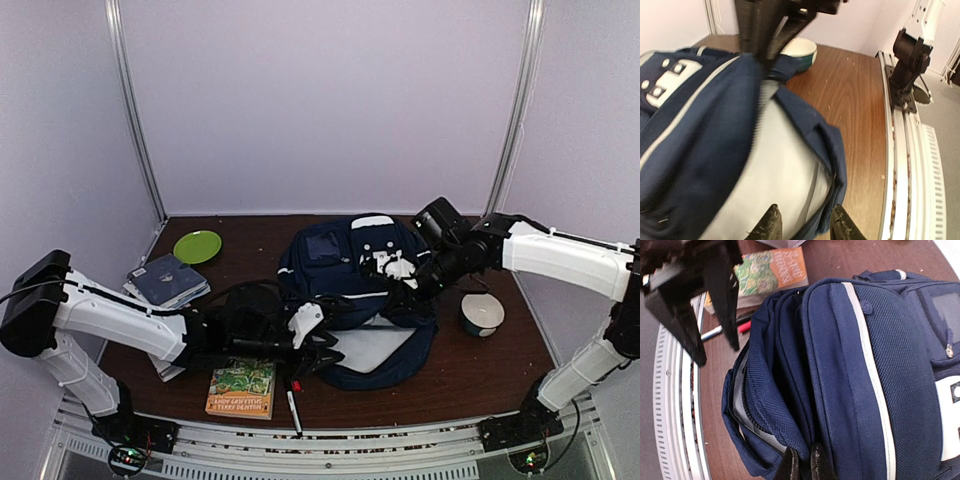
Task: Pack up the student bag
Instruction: Pick up the largest pocket of the bag from the student bag.
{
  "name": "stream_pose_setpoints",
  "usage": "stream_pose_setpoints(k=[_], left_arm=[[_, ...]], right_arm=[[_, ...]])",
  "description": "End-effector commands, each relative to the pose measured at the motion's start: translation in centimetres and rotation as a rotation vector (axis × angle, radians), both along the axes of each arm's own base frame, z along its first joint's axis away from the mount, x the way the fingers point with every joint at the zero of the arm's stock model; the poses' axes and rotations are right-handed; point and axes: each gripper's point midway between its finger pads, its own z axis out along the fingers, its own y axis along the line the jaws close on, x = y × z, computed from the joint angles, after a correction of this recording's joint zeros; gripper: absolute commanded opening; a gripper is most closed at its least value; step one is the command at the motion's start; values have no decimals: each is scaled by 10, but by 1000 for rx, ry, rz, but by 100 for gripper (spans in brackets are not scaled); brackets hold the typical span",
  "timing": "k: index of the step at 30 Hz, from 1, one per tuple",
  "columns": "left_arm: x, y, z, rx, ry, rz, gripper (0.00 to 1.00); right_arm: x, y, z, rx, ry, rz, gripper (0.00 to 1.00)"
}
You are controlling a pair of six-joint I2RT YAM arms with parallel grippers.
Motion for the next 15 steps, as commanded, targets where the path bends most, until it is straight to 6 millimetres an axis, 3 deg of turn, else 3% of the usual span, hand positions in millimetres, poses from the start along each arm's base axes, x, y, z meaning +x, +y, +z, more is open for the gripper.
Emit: stream_pose_setpoints(k=[1,9,15], left_arm=[[11,-30,26,-77,-55,3,35],[75,-49,-5,116,-127,253,40],[94,-58,-51,283,-108,288,40]], right_arm=[[30,11,59,123,-48,-64,0],[55,3,160,261,-259,-161,0],[75,-19,205,310,-392,-294,0]])
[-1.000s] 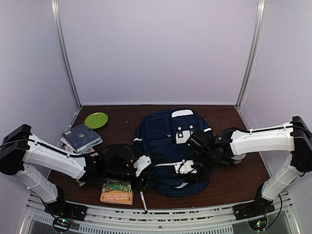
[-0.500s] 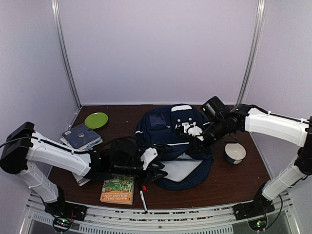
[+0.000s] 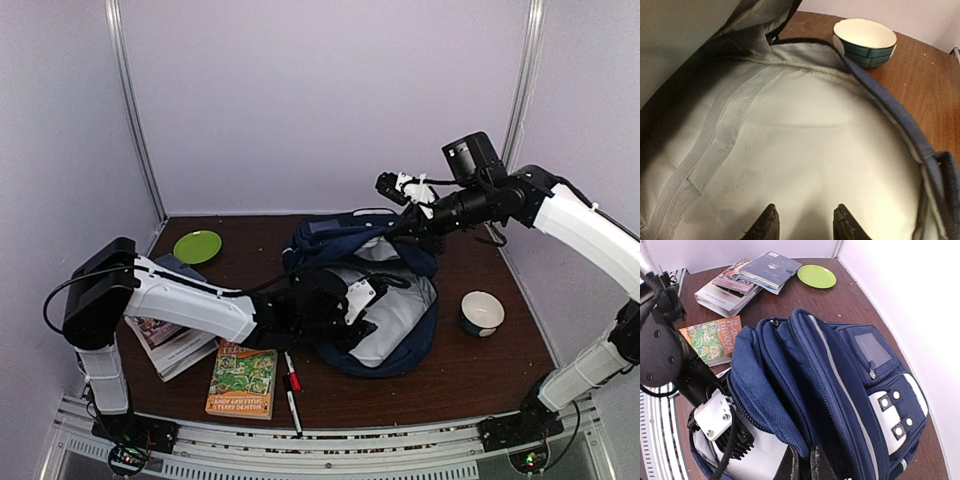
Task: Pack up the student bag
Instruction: Pick up the largest pocket of the bag from the student bag, then pick up the book from the book.
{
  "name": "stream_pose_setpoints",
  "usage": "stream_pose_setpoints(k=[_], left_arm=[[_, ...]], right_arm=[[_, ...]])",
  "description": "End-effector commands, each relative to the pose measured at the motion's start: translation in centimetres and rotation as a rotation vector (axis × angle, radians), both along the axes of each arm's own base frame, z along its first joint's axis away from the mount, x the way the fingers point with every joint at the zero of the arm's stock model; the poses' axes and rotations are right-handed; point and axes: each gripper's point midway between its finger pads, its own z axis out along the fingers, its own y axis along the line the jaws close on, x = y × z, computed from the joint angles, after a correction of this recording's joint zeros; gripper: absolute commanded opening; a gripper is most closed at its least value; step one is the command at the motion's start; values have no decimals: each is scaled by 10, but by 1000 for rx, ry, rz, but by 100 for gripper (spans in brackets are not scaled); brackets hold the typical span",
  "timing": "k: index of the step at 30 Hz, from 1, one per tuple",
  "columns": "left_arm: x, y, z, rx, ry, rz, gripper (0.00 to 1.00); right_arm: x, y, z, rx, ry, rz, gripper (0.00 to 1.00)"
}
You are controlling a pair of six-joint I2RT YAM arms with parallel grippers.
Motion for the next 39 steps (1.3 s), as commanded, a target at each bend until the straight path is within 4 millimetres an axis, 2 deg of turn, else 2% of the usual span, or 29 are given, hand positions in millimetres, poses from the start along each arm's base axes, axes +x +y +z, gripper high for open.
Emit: stream_pose_setpoints(k=[1,3,4,6,9,11,13,16,17,18,19,20,24,26,27,32,37,39], left_arm=[[18,10,-42,159,5,66,40],[29,13,-60,200,28,76,40],[36,13,-61,208,28,88,40],[64,24,-75,240,57,138,40],[97,36,-74,242,62,179,39],[103,39,-58,244,3,158,40],[99,39,-29,210,-30,142,47],[71,39,21,140,-68,120,56],[58,42,50,100,-96,122,59],[47,49,65,88,-108,141,63],[36,56,75,79,-108,164,73],[24,66,78,91,-93,186,95],[-2,115,79,82,56,329,98],[-7,150,73,65,125,460,98],[-9,194,78,41,141,614,98],[-2,303,97,-93,139,1036,98],[7,379,92,-210,239,1276,97],[10,411,82,-236,292,1385,96]], right_arm=[[22,-18,77,133,-185,-137,0],[33,-26,87,165,-202,-188,0],[37,-30,91,181,-208,-209,0],[48,-36,99,219,-219,-256,0],[59,-38,95,234,-200,-292,0],[66,-33,81,221,-165,-294,0],[73,-28,66,206,-133,-294,0],[77,-22,56,204,-108,-280,0],[76,-21,56,209,-106,-275,0],[76,-21,57,215,-108,-273,0],[75,-21,57,219,-112,-272,0],[74,-22,56,224,-116,-273,0],[69,-23,42,237,-113,-265,0],[66,-20,34,247,-97,-251,0],[65,-18,28,254,-79,-242,0],[62,-14,24,265,-55,-217,0],[56,-15,21,270,-55,-212,0],[54,-17,20,270,-58,-210,0]])
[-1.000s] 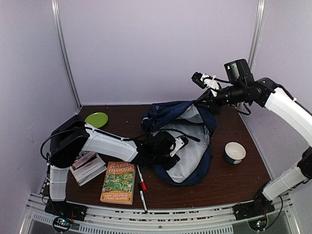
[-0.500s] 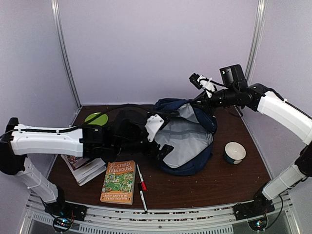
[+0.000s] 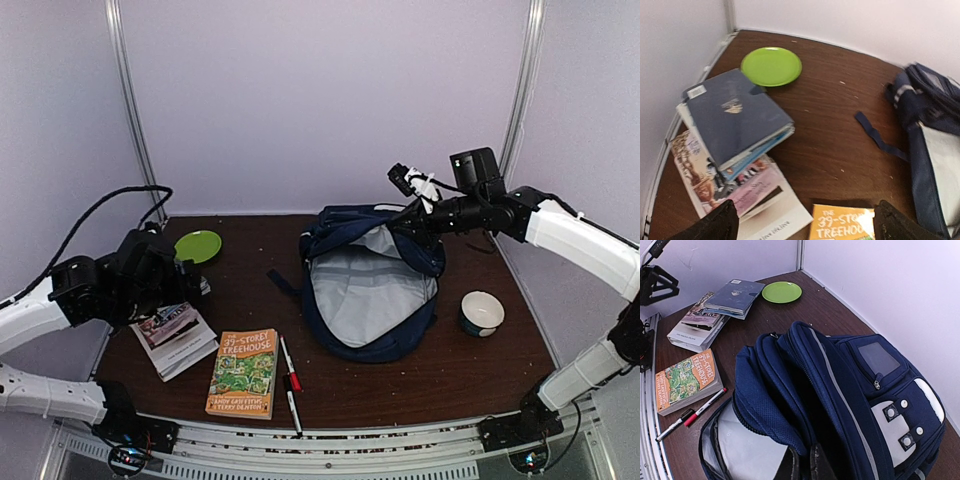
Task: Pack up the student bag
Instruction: Pick up the book from the book.
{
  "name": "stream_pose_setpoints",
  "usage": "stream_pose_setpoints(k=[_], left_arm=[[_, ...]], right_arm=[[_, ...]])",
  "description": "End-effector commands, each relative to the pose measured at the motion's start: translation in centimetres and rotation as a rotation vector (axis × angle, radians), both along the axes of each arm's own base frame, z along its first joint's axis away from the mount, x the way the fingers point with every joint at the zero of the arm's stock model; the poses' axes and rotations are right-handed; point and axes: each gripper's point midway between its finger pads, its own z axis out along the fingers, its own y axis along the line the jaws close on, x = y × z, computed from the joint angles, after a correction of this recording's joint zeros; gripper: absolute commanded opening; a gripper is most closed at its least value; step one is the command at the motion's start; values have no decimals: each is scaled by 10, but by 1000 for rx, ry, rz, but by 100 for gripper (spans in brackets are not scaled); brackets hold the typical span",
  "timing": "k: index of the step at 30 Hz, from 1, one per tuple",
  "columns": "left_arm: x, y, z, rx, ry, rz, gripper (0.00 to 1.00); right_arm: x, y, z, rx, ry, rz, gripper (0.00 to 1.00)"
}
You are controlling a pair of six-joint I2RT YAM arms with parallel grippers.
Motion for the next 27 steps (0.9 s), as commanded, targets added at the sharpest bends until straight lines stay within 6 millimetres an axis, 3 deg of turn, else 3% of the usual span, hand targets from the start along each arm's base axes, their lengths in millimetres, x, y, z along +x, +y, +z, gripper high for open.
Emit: stream_pose_setpoints(k=[1,3,7,12,18,22,27], left_arm=[[-2,70,-27,-82,98,269,97],[-1,91,-38,-158,142,338,97],[13,113,-52,-280,167,393,96],[52,134,-69,-438,174,414,85],[89,162,-70,-506,98,488,73],[108,174,-81,-522,137,500,75],[116,193,-90,-515,158,565,82]], right_arm=[[0,-4,31,74,-94,-9,0],[-2,-5,30,74,-95,-7,0],[-5,-6,25,76,-99,-4,0],[-6,-6,23,80,-99,1,0],[-8,-6,20,83,-99,9,0],[-8,-6,18,82,-98,12,0],[-9,-7,17,83,-95,17,0]])
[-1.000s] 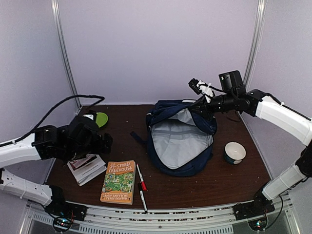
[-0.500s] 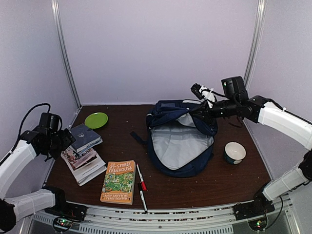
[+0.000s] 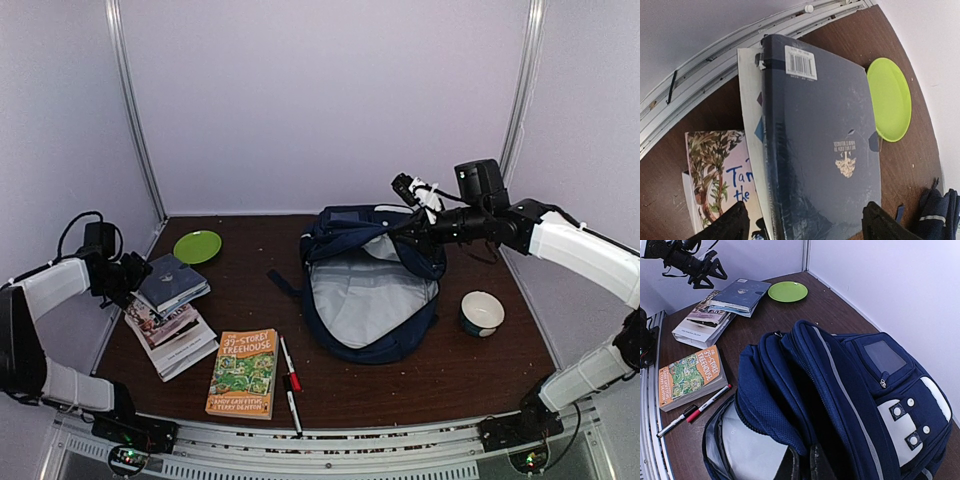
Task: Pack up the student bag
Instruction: Pick up the book from the book.
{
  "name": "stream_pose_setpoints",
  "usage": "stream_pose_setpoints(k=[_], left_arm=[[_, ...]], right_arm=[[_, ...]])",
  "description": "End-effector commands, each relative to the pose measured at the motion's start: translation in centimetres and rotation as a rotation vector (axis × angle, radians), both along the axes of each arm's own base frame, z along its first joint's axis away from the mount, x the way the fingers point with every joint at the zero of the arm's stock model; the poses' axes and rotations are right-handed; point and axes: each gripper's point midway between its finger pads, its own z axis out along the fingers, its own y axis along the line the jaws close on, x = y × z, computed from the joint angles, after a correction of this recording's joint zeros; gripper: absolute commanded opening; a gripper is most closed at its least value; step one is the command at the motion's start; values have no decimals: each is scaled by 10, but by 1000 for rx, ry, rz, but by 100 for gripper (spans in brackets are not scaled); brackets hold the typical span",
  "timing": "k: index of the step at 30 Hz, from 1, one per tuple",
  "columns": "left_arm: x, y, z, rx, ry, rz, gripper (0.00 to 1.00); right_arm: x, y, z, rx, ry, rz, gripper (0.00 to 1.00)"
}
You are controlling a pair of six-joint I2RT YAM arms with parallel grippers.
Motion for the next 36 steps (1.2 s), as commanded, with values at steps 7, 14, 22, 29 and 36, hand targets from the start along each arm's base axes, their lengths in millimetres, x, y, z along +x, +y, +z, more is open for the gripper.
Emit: stream_pose_setpoints(k=[7,14,22,29,36], left_arm=[[43,27,4,-31,-84,4,83],[64,28,-20,-66,-56,-34,82],[69,11,-48,-202,-70,-43,81],[71,-3,-65,-295,-114,-61,78],[81,-10,-71,-325,-152,-115,68]], right_arm=[[4,-7,26,61,-86,-11,0],[6,-8,22,61,-77,-12,0],[7,-8,20,62,-69,-12,0],[9,-7,15,58,-54,-10,0],[9,-6,14,60,-47,-8,0]])
